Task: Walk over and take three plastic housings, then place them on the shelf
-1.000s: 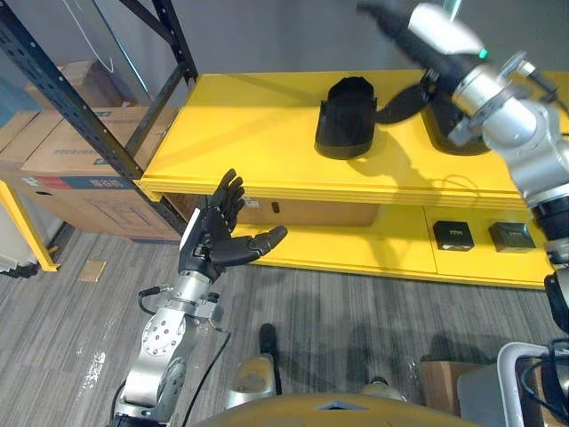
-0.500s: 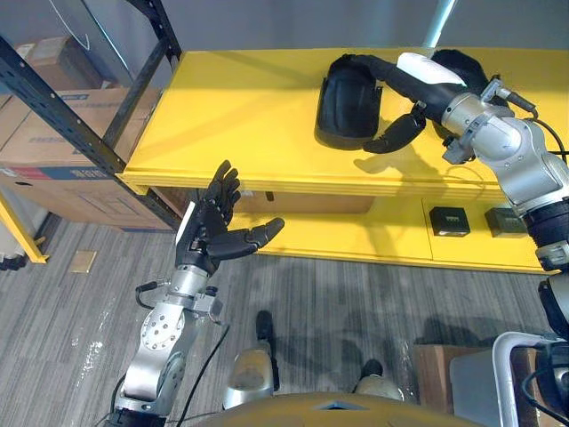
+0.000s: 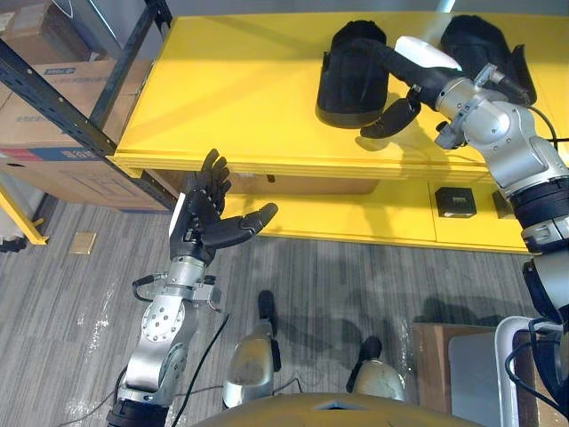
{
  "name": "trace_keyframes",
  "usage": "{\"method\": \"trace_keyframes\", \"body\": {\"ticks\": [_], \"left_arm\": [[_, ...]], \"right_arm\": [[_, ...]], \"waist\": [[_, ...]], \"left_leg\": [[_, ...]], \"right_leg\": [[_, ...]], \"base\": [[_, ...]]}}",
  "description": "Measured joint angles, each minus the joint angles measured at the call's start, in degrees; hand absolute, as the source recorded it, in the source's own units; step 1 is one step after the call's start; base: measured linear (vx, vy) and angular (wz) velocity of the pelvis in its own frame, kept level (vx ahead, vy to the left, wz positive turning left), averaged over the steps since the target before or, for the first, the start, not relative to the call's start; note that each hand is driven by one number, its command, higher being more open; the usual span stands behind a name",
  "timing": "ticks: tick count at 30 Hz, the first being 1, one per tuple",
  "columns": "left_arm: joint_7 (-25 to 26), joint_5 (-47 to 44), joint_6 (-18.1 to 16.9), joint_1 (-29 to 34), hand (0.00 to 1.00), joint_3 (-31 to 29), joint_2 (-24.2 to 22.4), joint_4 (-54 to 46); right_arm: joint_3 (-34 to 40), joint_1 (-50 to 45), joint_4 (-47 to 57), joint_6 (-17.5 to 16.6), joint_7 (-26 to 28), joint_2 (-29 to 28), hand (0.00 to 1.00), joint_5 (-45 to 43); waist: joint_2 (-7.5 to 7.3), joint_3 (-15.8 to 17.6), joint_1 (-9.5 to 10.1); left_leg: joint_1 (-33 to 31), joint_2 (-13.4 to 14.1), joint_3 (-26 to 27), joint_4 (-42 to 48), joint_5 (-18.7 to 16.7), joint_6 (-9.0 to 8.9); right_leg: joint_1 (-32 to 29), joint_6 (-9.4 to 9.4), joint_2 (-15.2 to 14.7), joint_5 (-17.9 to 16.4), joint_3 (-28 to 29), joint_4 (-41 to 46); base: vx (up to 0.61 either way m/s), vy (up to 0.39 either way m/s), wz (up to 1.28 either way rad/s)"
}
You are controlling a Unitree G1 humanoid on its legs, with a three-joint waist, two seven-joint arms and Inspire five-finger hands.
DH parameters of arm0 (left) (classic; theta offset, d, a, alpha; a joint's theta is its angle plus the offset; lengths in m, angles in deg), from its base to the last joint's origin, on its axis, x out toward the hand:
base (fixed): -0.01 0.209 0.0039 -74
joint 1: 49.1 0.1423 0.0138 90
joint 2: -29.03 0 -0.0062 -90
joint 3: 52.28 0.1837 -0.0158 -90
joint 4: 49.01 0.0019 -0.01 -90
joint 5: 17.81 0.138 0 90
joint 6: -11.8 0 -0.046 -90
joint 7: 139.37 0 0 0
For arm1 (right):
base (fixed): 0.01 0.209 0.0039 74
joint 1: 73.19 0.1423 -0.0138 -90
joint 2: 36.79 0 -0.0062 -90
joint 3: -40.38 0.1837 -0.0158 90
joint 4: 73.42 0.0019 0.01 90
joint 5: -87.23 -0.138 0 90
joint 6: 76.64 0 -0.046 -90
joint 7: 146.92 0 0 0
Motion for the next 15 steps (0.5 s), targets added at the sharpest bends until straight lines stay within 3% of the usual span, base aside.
{"method": "trace_keyframes", "body": {"ticks": [6, 15], "left_arm": [[0.90, 0.00, -0.01, -2.50, 1.00, -0.81, -1.76, -0.01], [0.79, 0.43, 0.27, -2.15, 1.00, -1.18, -2.31, -0.01]], "right_arm": [[-0.25, 2.79, -3.08, -0.36, -2.08, 0.09, 1.00, 2.26], [-0.48, 3.97, -3.28, -0.25, -2.22, 0.10, 1.00, 3.14]], "waist": [[0.19, 4.21, -0.35], [0.69, 6.26, -0.44]], "left_leg": [[0.33, -1.73, -0.49, 0.21, 0.79, 0.91], [4.18, -1.62, -0.38, 0.18, -0.01, 0.09]], "right_leg": [[-3.26, 0.32, -3.43, -4.17, 0.63, 9.19], [-1.01, -0.42, -3.99, -6.74, 1.11, 12.16]], "base": [[-0.02, -0.036, 0.08], [-0.03, -0.052, 0.00]]}}
